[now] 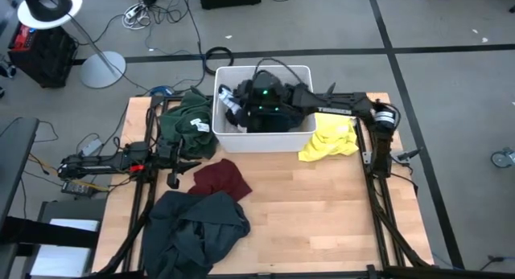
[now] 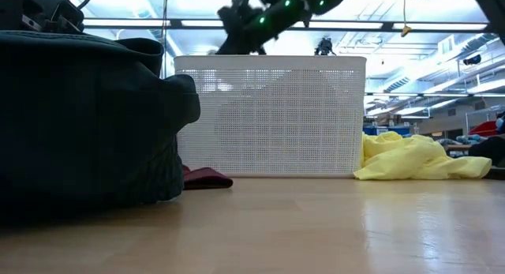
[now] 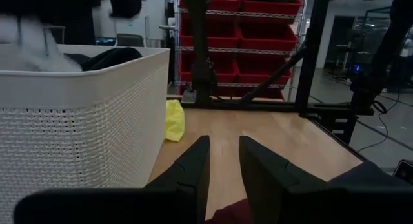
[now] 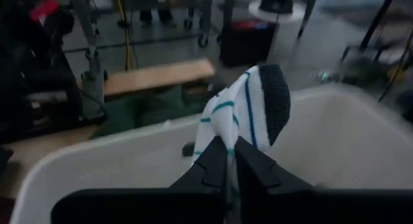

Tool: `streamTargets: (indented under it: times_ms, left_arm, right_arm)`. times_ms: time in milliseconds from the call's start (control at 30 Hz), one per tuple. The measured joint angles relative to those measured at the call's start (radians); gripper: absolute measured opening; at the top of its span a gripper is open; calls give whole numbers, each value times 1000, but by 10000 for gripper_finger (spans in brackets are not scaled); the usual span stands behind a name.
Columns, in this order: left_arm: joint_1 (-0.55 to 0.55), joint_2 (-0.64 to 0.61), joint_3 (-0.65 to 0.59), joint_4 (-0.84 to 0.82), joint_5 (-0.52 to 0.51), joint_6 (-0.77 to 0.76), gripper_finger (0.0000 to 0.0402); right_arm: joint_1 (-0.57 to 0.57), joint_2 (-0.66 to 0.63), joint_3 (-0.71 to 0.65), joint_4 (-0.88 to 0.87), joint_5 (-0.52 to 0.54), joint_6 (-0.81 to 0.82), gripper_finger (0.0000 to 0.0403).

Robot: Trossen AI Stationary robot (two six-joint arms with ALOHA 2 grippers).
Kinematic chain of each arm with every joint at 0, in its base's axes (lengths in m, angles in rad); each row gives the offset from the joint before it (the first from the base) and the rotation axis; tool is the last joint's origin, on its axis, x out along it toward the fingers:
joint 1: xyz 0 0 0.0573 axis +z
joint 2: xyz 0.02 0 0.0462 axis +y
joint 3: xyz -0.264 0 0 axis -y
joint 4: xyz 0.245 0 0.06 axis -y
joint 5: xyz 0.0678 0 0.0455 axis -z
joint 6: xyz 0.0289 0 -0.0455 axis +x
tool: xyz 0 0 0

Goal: Sort clothes
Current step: Put the white sock into the white bin, then put the blue shorts into the white bin

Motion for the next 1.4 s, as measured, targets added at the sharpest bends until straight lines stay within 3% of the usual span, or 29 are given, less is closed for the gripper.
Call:
streamTargets:
  times_ms: [333,767,933,1400]
  left_arm:
    - [0,0,0,1,0,0,89]
    - [0,0,0,1,0,0,89]
    - [0,0,0,0,0,0,89]
    - [0,0,0,1,0,0,89]
  right_arm:
    - [0,74,0,-80,-30,178,64]
    - [24,-55,0,-110,-40,177,152]
    - [104,-98,0,-107,-80,171,157]
    - [396,-110,1,-108,-19,175,189]
